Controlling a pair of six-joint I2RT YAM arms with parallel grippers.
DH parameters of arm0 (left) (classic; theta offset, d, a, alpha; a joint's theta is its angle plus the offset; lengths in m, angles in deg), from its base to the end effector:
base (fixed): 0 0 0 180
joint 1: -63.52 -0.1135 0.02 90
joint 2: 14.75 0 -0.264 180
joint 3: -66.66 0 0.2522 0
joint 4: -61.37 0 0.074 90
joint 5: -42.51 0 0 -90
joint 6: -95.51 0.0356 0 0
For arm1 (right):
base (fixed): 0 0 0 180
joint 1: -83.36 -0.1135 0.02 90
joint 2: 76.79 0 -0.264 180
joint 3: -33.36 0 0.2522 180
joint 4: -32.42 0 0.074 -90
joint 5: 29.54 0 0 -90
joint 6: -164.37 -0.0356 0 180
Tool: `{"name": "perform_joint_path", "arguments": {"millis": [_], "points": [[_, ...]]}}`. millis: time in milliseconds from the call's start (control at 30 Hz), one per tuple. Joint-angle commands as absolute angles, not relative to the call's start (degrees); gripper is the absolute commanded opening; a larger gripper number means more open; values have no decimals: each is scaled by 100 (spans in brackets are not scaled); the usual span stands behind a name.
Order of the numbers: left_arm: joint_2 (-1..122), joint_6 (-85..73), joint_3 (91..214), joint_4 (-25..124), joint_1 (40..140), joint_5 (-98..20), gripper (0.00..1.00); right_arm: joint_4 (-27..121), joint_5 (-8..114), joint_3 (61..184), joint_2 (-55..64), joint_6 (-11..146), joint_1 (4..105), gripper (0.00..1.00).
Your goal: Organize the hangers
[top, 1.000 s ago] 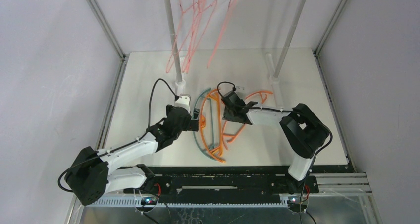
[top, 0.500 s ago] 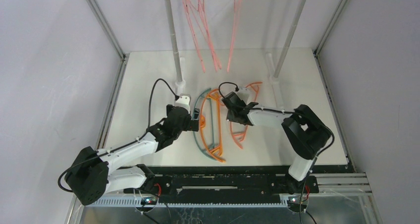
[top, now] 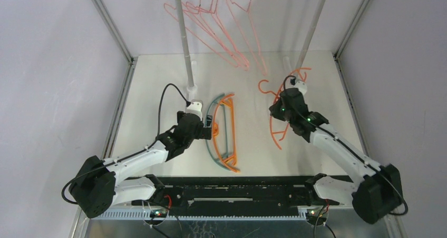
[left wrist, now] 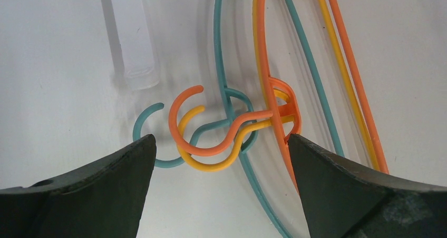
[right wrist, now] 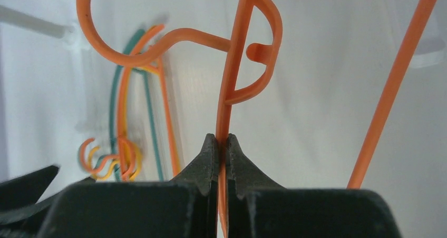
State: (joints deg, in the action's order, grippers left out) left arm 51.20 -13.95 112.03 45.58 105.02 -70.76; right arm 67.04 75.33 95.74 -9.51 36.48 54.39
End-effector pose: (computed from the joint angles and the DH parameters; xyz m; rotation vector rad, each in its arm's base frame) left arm 0.1849 -0.1448 0.2027 0.1905 2.1432 -0.1689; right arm 0.2257 0.1145 0.2665 0.3131 2.2333 0.3394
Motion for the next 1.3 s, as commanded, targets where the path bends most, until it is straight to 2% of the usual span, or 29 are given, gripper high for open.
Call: {"name": "perform_joint_path", "arguments": {"millis": [0, 500, 733, 1000, 1133, 1267], "points": [[4968, -1378, 11209, 4660, 10479, -7124, 99, 6810, 6241, 9589, -1714, 4284, 5703, 0], [4880, -1391, 11184, 4611, 10483, -7197, 99, 7761, 3127, 10392, -2880, 4609, 6695, 0], [4917, -1413, 11210, 4620, 10483, -7119, 99, 8048, 2788, 10394, -3163, 4781, 6685, 0], [4884, -1418, 11195, 4613, 10483, -7143, 100, 8537, 2870, 10418, -3366, 4976, 6684, 0], [4871, -1413, 11181, 4601, 10488, -7187, 99, 8675, 3411, 10421, -3665, 4953, 6713, 0], [4889, -1405, 11188, 4602, 10483, -7175, 99, 8504, 3202, 10554, -3912, 4841, 6840, 0]]}}
